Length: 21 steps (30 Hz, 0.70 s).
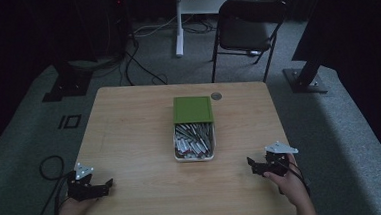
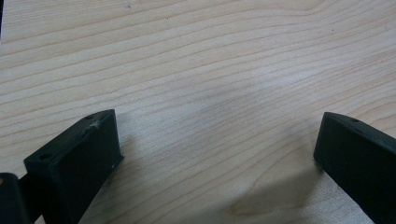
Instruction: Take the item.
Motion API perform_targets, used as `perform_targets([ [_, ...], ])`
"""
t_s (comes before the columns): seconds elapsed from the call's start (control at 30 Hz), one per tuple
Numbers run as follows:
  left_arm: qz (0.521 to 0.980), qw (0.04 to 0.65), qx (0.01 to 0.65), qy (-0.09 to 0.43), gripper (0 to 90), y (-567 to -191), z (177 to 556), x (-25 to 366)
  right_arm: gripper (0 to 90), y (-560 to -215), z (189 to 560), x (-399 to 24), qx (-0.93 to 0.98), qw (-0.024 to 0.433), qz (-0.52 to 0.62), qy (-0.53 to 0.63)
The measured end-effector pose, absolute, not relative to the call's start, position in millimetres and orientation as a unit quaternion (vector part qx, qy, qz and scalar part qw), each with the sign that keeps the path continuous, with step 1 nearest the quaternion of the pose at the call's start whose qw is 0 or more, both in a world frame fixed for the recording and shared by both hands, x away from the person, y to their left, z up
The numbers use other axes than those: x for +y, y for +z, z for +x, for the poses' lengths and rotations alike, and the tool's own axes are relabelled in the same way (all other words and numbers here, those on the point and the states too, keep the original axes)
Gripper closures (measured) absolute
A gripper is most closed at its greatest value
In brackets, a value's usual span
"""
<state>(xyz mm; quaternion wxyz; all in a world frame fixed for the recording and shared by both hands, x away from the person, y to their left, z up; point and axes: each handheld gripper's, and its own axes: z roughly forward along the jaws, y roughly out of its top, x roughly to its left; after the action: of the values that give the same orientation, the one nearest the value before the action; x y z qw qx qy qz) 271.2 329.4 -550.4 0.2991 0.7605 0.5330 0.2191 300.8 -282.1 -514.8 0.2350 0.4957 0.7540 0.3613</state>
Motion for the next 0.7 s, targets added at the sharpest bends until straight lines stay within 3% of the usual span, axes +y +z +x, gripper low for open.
perform_targets([
  [0.7, 0.76, 0.299, 0.533, 0.219, 1.3, -550.4, 271.2, 329.4, 13.7, -481.2, 308.1, -253.3, 0.759, 0.246, 0.453, 0.399],
])
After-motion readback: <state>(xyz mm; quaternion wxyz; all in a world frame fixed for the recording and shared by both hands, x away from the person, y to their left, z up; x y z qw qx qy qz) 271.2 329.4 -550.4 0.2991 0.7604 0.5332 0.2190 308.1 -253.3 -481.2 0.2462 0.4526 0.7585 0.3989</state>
